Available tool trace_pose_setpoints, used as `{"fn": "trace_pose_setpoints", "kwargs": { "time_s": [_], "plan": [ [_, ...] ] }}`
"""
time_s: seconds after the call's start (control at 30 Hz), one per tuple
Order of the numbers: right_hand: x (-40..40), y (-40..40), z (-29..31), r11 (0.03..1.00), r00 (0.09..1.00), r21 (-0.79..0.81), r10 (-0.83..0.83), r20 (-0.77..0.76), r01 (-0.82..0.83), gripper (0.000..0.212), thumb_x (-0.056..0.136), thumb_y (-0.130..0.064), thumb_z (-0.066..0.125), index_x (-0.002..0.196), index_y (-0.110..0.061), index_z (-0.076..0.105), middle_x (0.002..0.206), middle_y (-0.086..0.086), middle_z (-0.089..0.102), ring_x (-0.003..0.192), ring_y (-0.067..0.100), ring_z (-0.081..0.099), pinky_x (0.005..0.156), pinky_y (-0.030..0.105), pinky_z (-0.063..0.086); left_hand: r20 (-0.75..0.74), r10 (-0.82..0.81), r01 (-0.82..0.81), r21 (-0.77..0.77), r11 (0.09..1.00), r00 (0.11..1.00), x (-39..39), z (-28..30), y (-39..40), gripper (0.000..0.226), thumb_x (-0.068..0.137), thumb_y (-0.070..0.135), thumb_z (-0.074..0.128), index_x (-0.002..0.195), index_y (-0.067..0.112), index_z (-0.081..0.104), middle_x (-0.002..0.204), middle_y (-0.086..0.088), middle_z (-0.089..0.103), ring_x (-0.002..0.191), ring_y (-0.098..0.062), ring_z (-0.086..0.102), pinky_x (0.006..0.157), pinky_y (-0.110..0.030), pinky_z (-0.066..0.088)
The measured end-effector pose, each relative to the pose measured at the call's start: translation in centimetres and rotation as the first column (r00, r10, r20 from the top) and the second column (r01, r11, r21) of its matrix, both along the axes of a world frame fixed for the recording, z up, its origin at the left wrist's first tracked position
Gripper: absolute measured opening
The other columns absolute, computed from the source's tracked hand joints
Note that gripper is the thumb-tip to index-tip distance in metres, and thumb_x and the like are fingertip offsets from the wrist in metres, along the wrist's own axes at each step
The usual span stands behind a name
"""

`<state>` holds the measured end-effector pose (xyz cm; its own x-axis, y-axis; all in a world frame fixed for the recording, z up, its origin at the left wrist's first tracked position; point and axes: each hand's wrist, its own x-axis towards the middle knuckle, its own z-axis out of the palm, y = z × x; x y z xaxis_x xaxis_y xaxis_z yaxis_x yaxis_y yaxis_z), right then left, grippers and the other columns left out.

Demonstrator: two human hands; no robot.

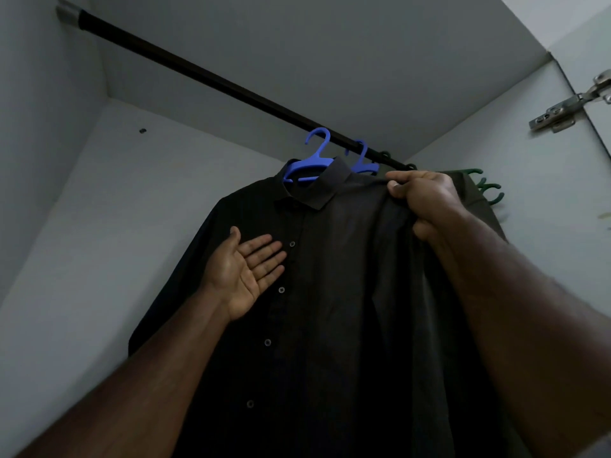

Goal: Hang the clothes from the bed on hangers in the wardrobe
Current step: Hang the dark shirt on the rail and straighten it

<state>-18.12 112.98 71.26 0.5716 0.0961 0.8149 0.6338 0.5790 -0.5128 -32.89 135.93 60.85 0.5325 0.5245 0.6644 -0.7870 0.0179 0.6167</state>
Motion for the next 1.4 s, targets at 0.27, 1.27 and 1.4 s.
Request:
{"fn": "trace_pose_setpoints", "kwargs": {
  "time_s": [0.27,1.27,1.4],
  "plan": [
    [2.7,0.9,3.4,0.997,0.999,0.071,0.031,-0.008,-0.030,0.022,0.087,0.003,0.068,0.094,-0.015,0.078,0.095,0.006,0.075,0.089,0.018,0.073,0.075,0.026,0.060,-0.005,-0.004,0.004,0.054,0.999,1.000,3.1,3.3,0.0,0.067,0.102,0.060,0.031,0.133,0.008,0.060,0.126,-0.014,0.069,0.119,-0.029,0.064,0.099,-0.043,0.051],
    [1.0,-9.6,-5.9,0.865,0.838,0.072,-0.500,0.218,0.497,0.050,0.084,-0.044,0.070,0.127,-0.019,0.065,0.112,-0.006,0.070,0.105,0.012,0.066,0.095,0.038,0.056,0.095,0.261,-0.274,0.180,0.945,0.961,2.2,-4.2,-6.7,0.034,0.105,0.040,0.044,0.117,0.017,0.066,0.122,-0.005,0.071,0.109,-0.018,0.070,0.100,-0.039,0.052],
    [0.9,-13.0,-12.7,0.911,0.896,0.070,-0.411,0.170,0.405,0.046,0.073,-0.048,0.074,0.110,-0.022,0.072,0.099,-0.003,0.075,0.097,0.013,0.071,0.090,0.043,0.058,0.178,0.357,-0.392,0.234,0.890,0.917,1.1,-8.3,-10.5,0.024,0.105,0.024,0.048,0.116,0.017,0.068,0.116,-0.005,0.073,0.107,-0.018,0.071,0.095,-0.037,0.053]
  ]
}}
